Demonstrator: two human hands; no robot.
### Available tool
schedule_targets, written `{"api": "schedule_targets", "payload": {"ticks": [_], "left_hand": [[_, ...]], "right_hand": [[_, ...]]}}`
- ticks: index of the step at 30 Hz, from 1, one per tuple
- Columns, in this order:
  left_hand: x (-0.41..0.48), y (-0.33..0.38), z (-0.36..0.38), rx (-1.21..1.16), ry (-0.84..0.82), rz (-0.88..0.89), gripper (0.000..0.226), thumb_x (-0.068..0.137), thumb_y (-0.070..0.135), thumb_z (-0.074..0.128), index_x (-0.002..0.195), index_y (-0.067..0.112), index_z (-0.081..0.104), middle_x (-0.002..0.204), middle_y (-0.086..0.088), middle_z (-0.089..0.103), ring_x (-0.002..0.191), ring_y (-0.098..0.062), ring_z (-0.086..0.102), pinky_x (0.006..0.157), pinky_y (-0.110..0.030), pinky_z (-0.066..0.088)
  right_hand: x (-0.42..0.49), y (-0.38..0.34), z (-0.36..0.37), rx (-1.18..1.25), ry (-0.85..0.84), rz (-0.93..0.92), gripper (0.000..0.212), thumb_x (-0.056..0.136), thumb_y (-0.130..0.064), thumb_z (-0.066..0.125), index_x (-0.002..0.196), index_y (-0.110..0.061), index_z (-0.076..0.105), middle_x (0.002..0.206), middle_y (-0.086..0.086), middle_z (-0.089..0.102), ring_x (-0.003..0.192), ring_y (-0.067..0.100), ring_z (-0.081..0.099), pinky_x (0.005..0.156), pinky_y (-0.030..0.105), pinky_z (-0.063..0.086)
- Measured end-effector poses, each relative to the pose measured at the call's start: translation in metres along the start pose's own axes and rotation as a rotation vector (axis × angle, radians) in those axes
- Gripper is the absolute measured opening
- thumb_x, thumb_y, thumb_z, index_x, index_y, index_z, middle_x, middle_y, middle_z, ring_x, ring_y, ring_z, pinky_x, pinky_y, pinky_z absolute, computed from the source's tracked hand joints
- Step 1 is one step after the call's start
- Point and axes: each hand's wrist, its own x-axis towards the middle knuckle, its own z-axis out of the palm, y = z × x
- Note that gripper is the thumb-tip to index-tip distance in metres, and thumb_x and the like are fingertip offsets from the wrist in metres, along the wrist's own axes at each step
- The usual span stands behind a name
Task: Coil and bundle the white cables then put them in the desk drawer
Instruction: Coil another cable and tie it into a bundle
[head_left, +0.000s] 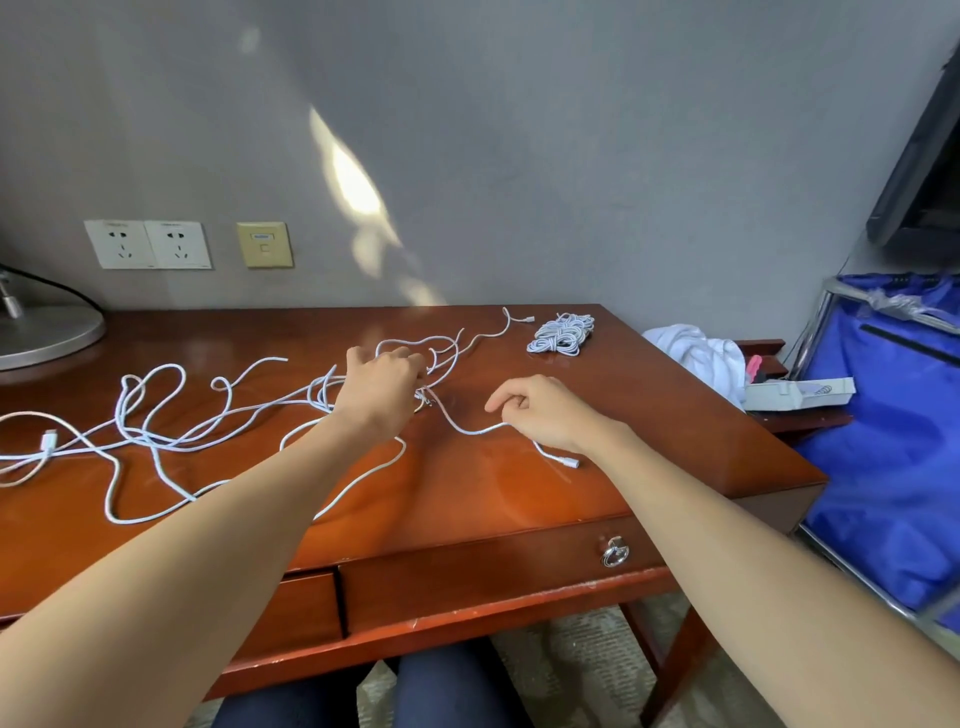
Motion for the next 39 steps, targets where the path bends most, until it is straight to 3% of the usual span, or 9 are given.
{"api": "schedule_targets", "payload": {"ticks": [5, 8, 11, 15, 19, 24, 29, 32, 39], "left_hand": [[-0.004, 0.002, -0.004, -0.046, 0.053, -0.023, 0.019, 0.106, 0.018, 0.045, 0.111, 0.022, 0.063, 0.116, 0.004, 0.067, 0.1, -0.025, 0.061, 0.102, -0.045, 0.031], [-0.005, 0.0, -0.004, -0.033, -0.011, 0.012, 0.025, 0.104, 0.025, 0.048, 0.128, 0.022, 0.057, 0.133, 0.001, 0.057, 0.122, -0.024, 0.054, 0.111, -0.049, 0.025], [-0.011, 0.002, -0.005, 0.0, -0.096, 0.098, 0.059, 0.101, 0.034, 0.054, 0.156, 0.026, 0.033, 0.163, -0.001, 0.023, 0.154, -0.023, 0.015, 0.121, -0.059, 0.009], [-0.011, 0.003, -0.016, -0.022, -0.13, 0.104, 0.076, 0.099, 0.035, 0.055, 0.162, 0.031, 0.013, 0.172, 0.002, -0.009, 0.157, -0.02, -0.017, 0.123, -0.062, -0.001], [-0.013, 0.0, -0.023, -0.09, -0.09, 0.059, 0.058, 0.101, 0.036, 0.053, 0.155, 0.032, 0.033, 0.169, -0.003, 0.009, 0.157, -0.023, 0.003, 0.121, -0.055, 0.007], [-0.018, -0.007, -0.025, -0.181, -0.069, -0.008, 0.045, 0.101, 0.039, 0.053, 0.145, 0.029, 0.046, 0.151, 0.001, 0.033, 0.143, -0.022, 0.03, 0.118, -0.048, 0.016], [-0.021, -0.019, -0.028, -0.295, -0.073, -0.095, 0.051, 0.103, 0.037, 0.052, 0.15, 0.021, 0.039, 0.151, -0.001, 0.034, 0.139, -0.024, 0.037, 0.114, -0.047, 0.019], [-0.02, -0.029, -0.032, -0.354, -0.085, -0.13, 0.046, 0.104, 0.038, 0.05, 0.147, 0.022, 0.045, 0.148, -0.001, 0.039, 0.137, -0.023, 0.04, 0.114, -0.047, 0.021], [-0.002, -0.056, -0.049, -0.417, -0.074, -0.152, 0.035, 0.107, 0.043, 0.043, 0.123, 0.022, 0.066, 0.114, 0.006, 0.057, 0.11, -0.023, 0.06, 0.105, -0.046, 0.038]], "right_hand": [[0.001, 0.006, 0.007, -0.092, -0.083, -0.022, 0.022, 0.098, -0.022, 0.059, 0.109, -0.024, 0.078, 0.087, -0.014, 0.068, 0.078, 0.001, 0.059, 0.079, 0.022, 0.045], [0.002, 0.006, 0.003, -0.047, -0.029, -0.023, 0.02, 0.101, -0.025, 0.062, 0.112, -0.02, 0.078, 0.096, -0.007, 0.074, 0.092, 0.005, 0.066, 0.086, 0.024, 0.052], [0.007, 0.005, -0.002, 0.007, 0.033, -0.018, 0.016, 0.101, -0.026, 0.066, 0.107, -0.02, 0.079, 0.091, -0.005, 0.077, 0.087, 0.014, 0.071, 0.085, 0.03, 0.059], [0.011, -0.006, -0.005, 0.035, 0.11, -0.045, 0.013, 0.1, -0.021, 0.066, 0.101, -0.018, 0.079, 0.084, -0.004, 0.077, 0.077, 0.017, 0.073, 0.083, 0.03, 0.061], [0.02, -0.019, -0.003, 0.096, 0.145, -0.061, 0.011, 0.099, -0.022, 0.068, 0.098, -0.019, 0.078, 0.086, -0.004, 0.077, 0.074, 0.016, 0.072, 0.077, 0.027, 0.059], [0.032, -0.036, 0.003, 0.123, 0.15, -0.122, 0.011, 0.097, -0.024, 0.071, 0.104, -0.02, 0.079, 0.087, -0.018, 0.071, 0.068, -0.01, 0.061, 0.07, 0.01, 0.045], [0.047, -0.048, 0.011, 0.185, 0.161, -0.156, 0.009, 0.096, -0.022, 0.073, 0.102, -0.022, 0.08, 0.084, -0.008, 0.072, 0.068, 0.0, 0.06, 0.074, 0.026, 0.056], [0.056, -0.059, 0.012, 0.251, 0.179, -0.179, 0.008, 0.096, -0.016, 0.072, 0.1, -0.017, 0.079, 0.081, -0.001, 0.074, 0.067, 0.005, 0.063, 0.07, 0.024, 0.058], [0.088, -0.087, 0.022, 0.351, 0.233, -0.231, 0.011, 0.094, -0.01, 0.073, 0.094, -0.019, 0.077, 0.085, 0.011, 0.076, 0.068, 0.011, 0.068, 0.072, 0.031, 0.061]]}}
